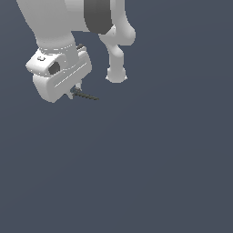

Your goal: Pick up the object and move it to a goal position.

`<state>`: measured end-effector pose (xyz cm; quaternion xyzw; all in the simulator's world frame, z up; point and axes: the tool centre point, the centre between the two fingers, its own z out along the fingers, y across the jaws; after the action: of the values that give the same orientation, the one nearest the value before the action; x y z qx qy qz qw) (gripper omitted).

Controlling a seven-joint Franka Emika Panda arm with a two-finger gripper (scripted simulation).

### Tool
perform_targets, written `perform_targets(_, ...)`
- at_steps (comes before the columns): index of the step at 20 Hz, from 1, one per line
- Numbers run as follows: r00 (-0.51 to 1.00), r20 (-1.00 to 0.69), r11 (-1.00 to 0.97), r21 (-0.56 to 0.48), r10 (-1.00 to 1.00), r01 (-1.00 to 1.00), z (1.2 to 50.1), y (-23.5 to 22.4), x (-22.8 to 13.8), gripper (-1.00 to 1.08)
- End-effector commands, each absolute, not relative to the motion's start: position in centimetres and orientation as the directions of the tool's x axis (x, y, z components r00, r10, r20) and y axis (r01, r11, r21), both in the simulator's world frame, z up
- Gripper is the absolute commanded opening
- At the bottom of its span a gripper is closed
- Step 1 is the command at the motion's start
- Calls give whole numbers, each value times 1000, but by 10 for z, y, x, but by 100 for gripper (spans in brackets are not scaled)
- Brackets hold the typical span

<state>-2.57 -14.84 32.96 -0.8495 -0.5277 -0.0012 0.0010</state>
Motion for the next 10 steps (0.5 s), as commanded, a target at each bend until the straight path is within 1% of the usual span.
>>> perform_targets(1,444,3,-444,-1,896,896,352,-154,-21,-100)
perform_targets(10,445,1,-445,0,895,895,415,-171,-5,-100)
